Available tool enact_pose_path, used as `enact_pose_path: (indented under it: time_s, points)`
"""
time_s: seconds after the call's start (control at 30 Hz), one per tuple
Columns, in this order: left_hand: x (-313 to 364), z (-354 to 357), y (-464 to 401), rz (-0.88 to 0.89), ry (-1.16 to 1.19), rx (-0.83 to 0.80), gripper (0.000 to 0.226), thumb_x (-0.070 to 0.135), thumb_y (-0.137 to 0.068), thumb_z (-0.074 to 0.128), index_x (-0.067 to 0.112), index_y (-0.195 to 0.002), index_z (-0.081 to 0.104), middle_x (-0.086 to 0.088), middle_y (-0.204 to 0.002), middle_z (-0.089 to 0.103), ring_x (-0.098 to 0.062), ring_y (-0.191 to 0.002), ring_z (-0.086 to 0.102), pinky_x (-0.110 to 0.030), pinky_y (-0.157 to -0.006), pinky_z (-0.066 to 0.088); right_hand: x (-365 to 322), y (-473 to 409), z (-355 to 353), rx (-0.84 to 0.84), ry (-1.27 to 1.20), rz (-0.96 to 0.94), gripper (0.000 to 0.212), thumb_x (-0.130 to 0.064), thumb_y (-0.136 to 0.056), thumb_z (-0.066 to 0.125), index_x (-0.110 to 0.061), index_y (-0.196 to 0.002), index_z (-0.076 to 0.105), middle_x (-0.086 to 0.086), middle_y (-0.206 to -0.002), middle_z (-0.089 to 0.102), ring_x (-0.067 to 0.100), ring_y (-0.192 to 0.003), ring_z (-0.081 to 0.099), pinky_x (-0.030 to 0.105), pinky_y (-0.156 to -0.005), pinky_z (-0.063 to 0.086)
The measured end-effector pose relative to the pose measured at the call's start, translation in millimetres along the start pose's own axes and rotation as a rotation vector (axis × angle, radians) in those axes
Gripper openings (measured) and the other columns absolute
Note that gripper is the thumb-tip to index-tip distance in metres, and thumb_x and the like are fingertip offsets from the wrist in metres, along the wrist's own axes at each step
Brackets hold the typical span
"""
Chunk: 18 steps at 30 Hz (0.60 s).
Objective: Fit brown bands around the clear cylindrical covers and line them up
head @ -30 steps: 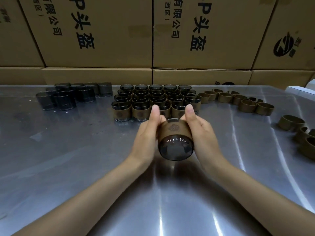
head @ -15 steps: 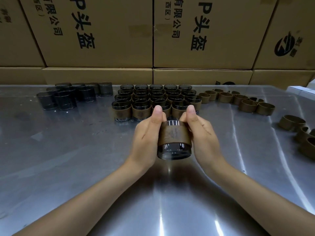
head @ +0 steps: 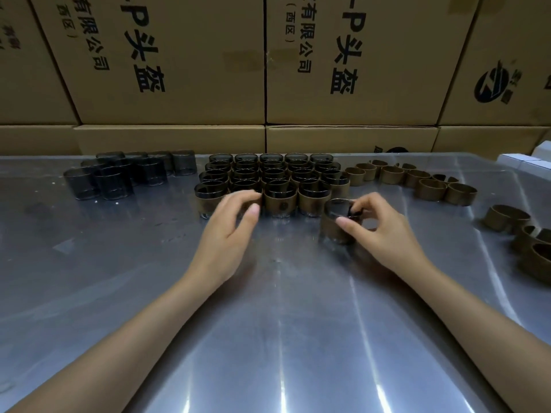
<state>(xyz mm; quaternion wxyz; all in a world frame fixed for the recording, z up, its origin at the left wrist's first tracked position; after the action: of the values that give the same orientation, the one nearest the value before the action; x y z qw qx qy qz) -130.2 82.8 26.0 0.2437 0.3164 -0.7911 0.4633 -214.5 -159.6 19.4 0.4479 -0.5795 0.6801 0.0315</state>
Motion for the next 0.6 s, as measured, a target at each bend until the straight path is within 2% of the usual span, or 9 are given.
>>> enact_pose_path:
  time_s: [0.07, 0.17, 0.27, 0.37, 0.6]
  points:
    - [-12, -12, -5, -0.097, -0.012, 0.108, 0.03, 0.021, -0.102, 0.042, 0.019, -0.131, 0.053, 0.01, -0.127, 0.049, 0.0, -0.122, 0.043, -0.009, -0.096, 0.029, 16, -9, -1, 0.089, -0.052, 0.13, 0.043, -0.042, -0.083, 0.069, -0.024, -0.117, 0.051, 0.0, -0.124, 0.061, 0.021, -0.121, 0.056, 0.031, -0.096, 0.044]
    - [-28, -23, -10, -0.202, -0.039, 0.194, 0.037, 0.027, -0.104, 0.038, 0.019, -0.14, 0.045, 0.006, -0.138, 0.043, -0.005, -0.13, 0.038, -0.018, -0.102, 0.027, 29, -22, 0, 0.149, -0.077, 0.248, 0.062, -0.042, -0.086, 0.068, -0.018, -0.138, 0.045, 0.005, -0.141, 0.053, 0.022, -0.127, 0.051, 0.027, -0.095, 0.039]
    - [-46, -29, -16, -0.325, -0.033, 0.197, 0.049, 0.035, -0.104, 0.036, 0.02, -0.15, 0.031, 0.004, -0.155, 0.031, -0.012, -0.142, 0.029, -0.027, -0.11, 0.022, 34, -36, 7, 0.122, -0.028, 0.256, 0.064, -0.046, -0.089, 0.063, -0.016, -0.142, 0.044, 0.006, -0.141, 0.053, 0.023, -0.128, 0.051, 0.036, -0.1, 0.042]
    - [-60, -32, -23, -0.473, 0.042, 0.208, 0.055, 0.04, -0.103, 0.035, 0.02, -0.153, 0.024, 0.004, -0.16, 0.023, -0.013, -0.147, 0.02, -0.029, -0.114, 0.016, 36, -48, 13, 0.113, 0.014, 0.27, 0.066, -0.052, -0.088, 0.06, -0.019, -0.143, 0.042, 0.004, -0.142, 0.052, 0.024, -0.127, 0.051, 0.038, -0.099, 0.043]
    - [-73, -31, -32, -0.507, 0.073, 0.184, 0.052, 0.036, -0.103, 0.038, 0.019, -0.151, 0.03, 0.003, -0.157, 0.029, -0.014, -0.145, 0.024, -0.02, -0.099, 0.017, 45, -55, 15, 0.12, 0.004, 0.276, 0.067, -0.055, -0.086, 0.06, -0.022, -0.142, 0.043, 0.002, -0.141, 0.053, 0.024, -0.127, 0.05, 0.038, -0.099, 0.042]
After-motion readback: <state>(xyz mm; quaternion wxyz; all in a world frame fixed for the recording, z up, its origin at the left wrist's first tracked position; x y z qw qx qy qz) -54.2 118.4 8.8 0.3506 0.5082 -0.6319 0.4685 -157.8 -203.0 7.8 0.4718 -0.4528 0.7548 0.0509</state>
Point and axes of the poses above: each hand's wrist, its own y-axis away from the middle knuckle, its own z-axis out of the palm, x = y × z, the point moved 2 cm from there along -y, towards the middle knuckle
